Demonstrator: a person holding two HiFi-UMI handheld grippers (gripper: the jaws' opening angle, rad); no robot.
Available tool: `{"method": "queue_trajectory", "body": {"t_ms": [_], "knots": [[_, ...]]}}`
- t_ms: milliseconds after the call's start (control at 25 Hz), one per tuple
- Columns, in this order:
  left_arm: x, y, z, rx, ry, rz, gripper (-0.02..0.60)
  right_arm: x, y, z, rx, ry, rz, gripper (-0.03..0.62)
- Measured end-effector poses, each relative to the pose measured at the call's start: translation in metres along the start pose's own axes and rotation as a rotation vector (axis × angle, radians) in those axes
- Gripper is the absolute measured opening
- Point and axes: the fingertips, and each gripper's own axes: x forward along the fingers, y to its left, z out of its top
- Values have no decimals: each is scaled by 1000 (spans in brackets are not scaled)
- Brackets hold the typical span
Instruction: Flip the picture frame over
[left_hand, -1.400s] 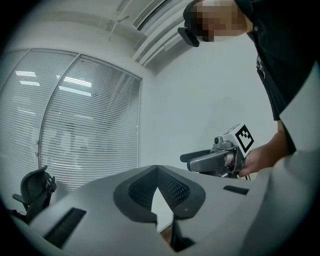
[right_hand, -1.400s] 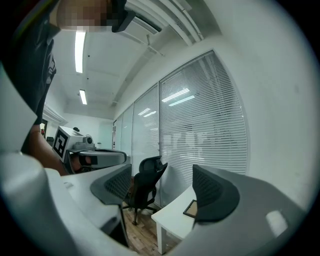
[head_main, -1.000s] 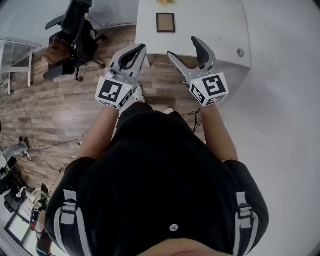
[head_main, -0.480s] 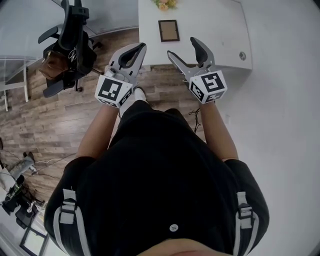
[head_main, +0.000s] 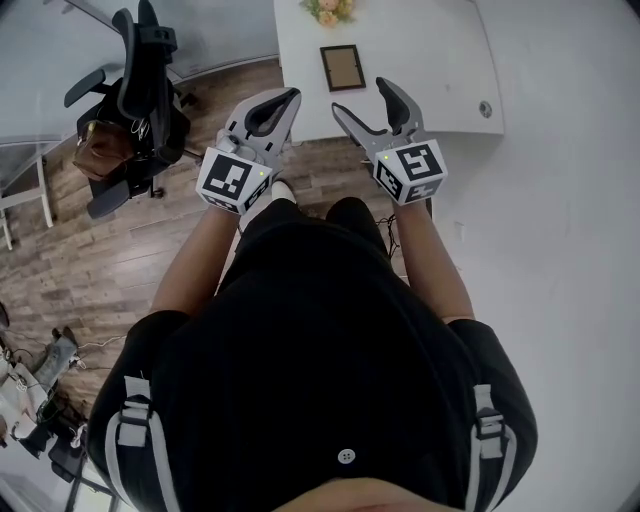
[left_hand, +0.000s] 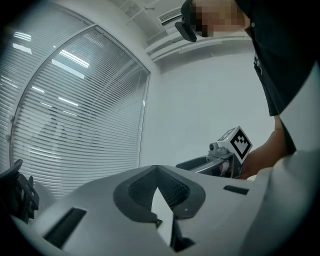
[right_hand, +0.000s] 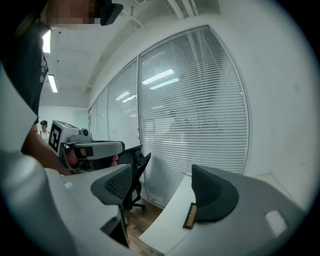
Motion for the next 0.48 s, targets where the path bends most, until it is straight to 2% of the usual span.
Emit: {"method": "queue_trajectory", "body": {"t_ms": [320,480], "knots": [[12,26,-11,-9,8,17,2,33,-16,-12,13,30,-42,377],[26,37,-13,0,10,33,2,53,-31,-14,21,29,-34,377]]}}
